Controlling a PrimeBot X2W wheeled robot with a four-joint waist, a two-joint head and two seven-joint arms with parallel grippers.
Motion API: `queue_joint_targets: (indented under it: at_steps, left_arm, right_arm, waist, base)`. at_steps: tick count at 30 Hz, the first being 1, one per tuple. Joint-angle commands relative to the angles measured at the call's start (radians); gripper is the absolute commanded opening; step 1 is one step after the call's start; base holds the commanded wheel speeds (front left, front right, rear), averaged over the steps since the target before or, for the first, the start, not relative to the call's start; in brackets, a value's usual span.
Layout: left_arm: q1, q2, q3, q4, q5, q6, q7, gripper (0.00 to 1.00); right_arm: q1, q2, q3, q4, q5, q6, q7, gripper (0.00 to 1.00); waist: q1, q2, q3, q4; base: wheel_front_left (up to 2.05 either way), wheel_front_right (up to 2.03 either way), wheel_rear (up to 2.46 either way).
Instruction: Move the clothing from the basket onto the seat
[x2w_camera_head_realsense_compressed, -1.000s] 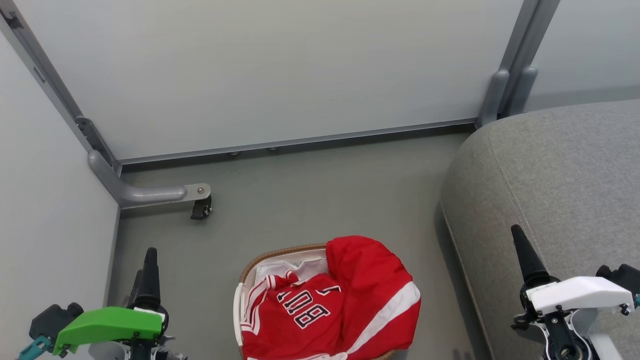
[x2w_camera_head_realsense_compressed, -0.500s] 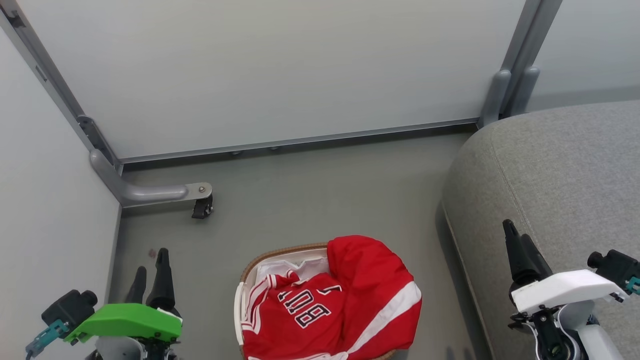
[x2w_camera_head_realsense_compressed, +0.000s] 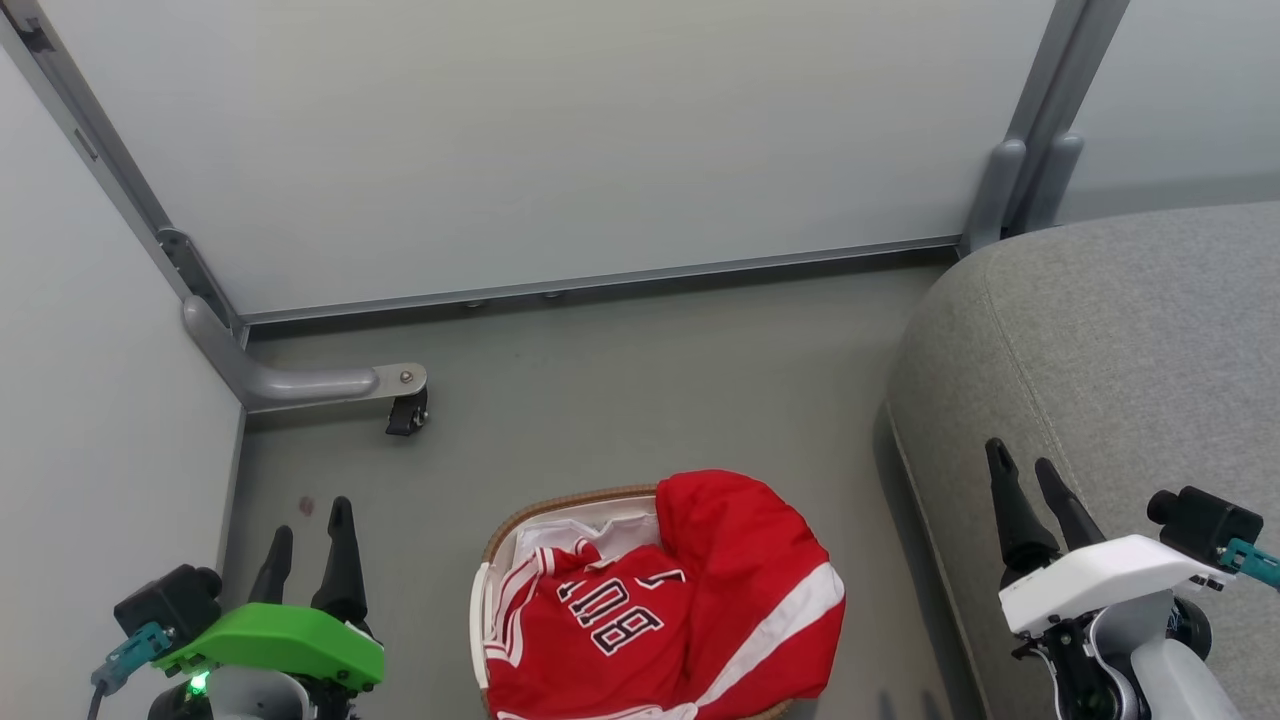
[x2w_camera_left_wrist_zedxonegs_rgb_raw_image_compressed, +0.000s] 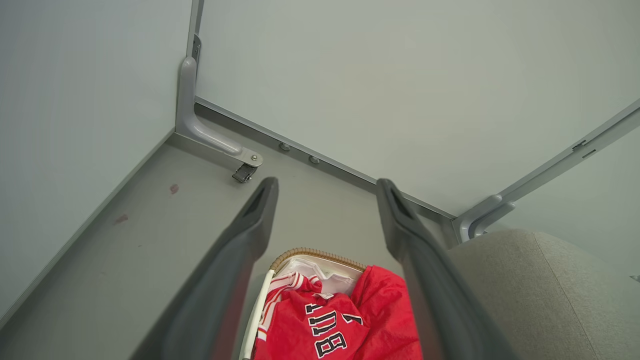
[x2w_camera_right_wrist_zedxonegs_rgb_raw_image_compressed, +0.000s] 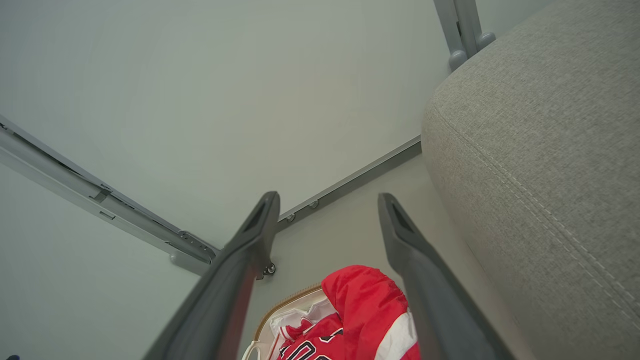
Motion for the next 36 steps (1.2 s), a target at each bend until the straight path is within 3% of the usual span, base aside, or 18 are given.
queue_joint_targets:
  at_steps: [1, 36]
  left_arm:
    - [-0.027, 0.014, -0.007, -0.010, 0.036, 0.007, -0.010, 1.00]
    - [-0.018, 0.022, -0.030, 0.014, 0.374, 0.019, -0.098, 1.00]
  right_arm:
    - [-0.027, -0.012, 0.004, -0.004, -0.036, 0.000, -0.012, 1.00]
    - [-0.051, -0.014, 0.036, 0.050, -0.403, 0.000, -0.101, 1.00]
  waist:
    - [0.0000, 0.0000, 0.001, 0.000]
    - [0.0000, 0.0000, 0.009, 0.004]
  base:
    - [0.00, 0.00, 0.00]
    - [0.00, 0.00, 0.00]
